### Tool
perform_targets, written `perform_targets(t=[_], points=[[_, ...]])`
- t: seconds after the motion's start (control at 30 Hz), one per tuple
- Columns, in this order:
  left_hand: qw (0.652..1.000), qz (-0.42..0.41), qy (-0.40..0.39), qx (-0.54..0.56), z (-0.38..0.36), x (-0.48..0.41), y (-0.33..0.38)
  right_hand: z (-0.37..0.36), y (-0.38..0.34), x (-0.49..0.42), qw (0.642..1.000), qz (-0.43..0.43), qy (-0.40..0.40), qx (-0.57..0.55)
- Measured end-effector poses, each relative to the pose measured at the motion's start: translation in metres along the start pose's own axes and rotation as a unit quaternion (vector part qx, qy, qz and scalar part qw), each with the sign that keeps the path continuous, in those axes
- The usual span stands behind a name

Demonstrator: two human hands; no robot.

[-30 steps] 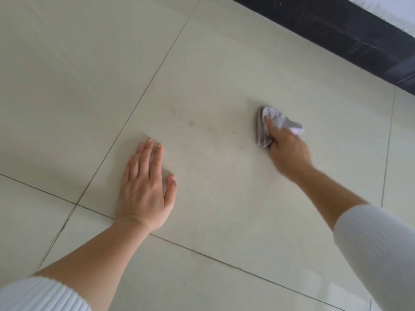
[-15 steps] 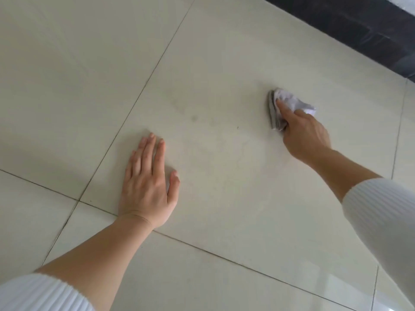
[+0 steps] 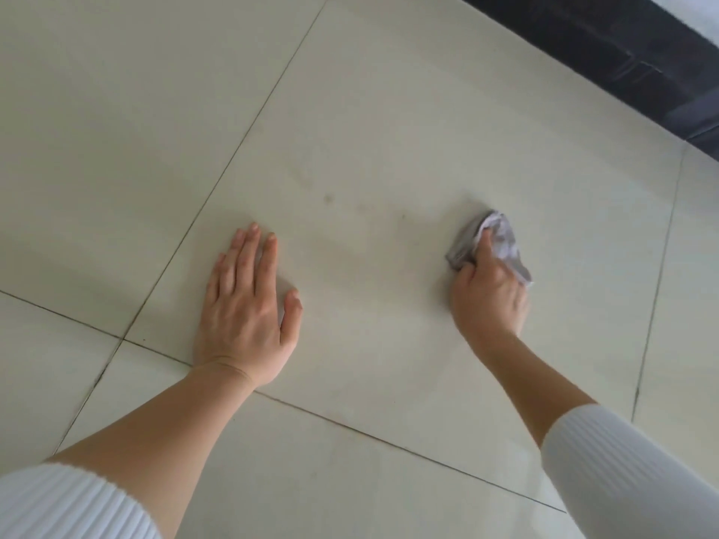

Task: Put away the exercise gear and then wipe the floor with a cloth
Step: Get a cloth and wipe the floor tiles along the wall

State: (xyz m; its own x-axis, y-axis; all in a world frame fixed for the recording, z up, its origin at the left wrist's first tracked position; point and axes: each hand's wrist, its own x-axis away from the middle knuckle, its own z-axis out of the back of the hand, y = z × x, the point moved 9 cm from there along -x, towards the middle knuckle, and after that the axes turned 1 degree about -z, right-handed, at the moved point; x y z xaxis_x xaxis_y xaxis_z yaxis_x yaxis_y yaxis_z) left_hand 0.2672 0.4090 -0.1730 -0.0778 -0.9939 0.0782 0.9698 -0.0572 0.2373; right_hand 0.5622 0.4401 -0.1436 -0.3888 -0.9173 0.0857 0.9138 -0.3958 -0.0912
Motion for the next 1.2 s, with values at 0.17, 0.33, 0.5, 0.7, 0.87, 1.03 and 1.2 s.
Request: perform_targets(t=[0.17, 0.33, 0.5, 0.7, 0.87, 1.03, 1.2], points=[[1.000, 0.005, 0.001, 0.005, 0.000, -0.001, 0.000, -0.016, -0.083, 0.063, 0.959, 0.281, -0.042, -0.022], [1.000, 0.004, 0.007, 0.004, 0.002, -0.001, 0.001, -0.011, -0.089, 0.022, 0.932, 0.360, -0.048, 0.007], [1.000, 0.001, 0.008, 0.005, 0.001, 0.000, 0.001, -0.002, -0.048, -0.093, 0.995, 0.037, -0.088, -0.019], [1.000, -0.002, 0.000, 0.002, -0.001, 0.000, 0.001, -0.008, -0.117, -0.122, 0.987, 0.065, -0.131, -0.070], [1.000, -0.003, -0.004, 0.005, -0.001, 0.000, 0.002, -0.016, -0.159, -0.014, 0.939, 0.323, -0.110, -0.036], [1.000, 0.000, -0.010, 0.008, 0.000, 0.000, 0.003, -0.023, -0.132, 0.069, 0.807, 0.570, -0.154, 0.020], [1.000, 0.002, -0.019, 0.003, -0.001, 0.000, 0.003, -0.006, -0.106, -0.061, 0.938, 0.337, -0.077, 0.022]])
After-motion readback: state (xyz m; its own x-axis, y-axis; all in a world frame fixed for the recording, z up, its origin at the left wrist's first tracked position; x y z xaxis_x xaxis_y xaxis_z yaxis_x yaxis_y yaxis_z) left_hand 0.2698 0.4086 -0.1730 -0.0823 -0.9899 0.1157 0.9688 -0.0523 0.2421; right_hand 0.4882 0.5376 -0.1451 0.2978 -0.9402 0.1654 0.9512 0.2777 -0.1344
